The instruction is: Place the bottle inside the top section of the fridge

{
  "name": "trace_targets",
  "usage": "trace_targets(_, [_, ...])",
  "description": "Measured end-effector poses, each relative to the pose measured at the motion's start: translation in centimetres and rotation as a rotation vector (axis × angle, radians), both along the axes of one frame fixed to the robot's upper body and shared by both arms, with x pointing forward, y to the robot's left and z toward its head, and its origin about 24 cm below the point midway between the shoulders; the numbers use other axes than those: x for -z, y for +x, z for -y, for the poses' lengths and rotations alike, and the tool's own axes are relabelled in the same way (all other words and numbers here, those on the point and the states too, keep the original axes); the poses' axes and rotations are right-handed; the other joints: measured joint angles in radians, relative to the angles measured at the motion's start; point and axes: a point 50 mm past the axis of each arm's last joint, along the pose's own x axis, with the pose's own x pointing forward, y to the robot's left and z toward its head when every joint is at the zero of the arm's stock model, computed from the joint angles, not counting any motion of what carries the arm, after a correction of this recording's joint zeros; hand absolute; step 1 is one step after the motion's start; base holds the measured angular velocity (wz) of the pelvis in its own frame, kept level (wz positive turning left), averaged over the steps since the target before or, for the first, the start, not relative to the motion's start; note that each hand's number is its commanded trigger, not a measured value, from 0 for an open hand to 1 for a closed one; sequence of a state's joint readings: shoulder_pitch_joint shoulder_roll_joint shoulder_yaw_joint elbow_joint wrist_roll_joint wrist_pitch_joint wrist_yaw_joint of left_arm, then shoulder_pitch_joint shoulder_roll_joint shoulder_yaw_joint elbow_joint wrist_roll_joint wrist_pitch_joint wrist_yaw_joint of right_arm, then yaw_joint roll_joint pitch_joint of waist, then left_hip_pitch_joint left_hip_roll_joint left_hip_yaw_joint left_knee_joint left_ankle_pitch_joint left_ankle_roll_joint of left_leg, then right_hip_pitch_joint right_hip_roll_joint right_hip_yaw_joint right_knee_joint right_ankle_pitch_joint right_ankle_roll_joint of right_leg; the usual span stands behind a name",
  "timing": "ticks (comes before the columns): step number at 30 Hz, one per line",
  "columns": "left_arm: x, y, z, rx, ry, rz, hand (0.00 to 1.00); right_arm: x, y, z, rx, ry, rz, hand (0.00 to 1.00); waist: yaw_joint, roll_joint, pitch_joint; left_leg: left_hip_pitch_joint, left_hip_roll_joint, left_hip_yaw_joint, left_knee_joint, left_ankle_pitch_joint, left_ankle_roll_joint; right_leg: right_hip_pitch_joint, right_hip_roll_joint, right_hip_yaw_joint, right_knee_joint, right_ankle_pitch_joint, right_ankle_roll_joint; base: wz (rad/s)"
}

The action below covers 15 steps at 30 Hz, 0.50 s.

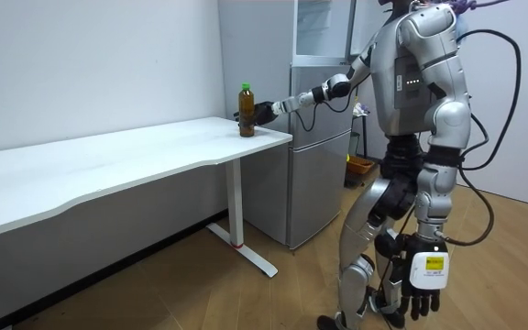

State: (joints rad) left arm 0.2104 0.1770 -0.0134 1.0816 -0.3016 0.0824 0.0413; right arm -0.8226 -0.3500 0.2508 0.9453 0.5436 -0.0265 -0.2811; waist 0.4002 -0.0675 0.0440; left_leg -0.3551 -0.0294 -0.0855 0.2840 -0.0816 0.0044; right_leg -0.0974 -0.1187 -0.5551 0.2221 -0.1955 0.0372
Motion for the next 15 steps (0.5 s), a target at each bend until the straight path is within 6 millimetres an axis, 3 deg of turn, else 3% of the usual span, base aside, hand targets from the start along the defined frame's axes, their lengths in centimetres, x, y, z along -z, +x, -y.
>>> trace_targets(1, [0.00, 0.00, 0.00, -0.002, -0.001, 0.001, 0.00, 0.00, 0.00, 0.00, 0.000, -0.002, 0.000, 1.00, 0.000, 0.001, 0.0002, 0.000, 0.000, -0.001, 0.000, 0.000, 0.000, 0.001, 0.000, -0.001, 0.000, 0.000, 0.000, 0.00])
trace_targets(15, [0.01, -0.01, 0.05, 0.001, -0.004, 0.000, 0.00, -0.05, 0.01, 0.64, 0.045, 0.006, -0.006, 1.00, 0.001, 0.003, 0.0020, -0.007, -0.003, -0.015, 0.000, 0.000, -0.001, 0.002, 0.001, -0.021, -0.002, 0.000, 0.000, 0.03])
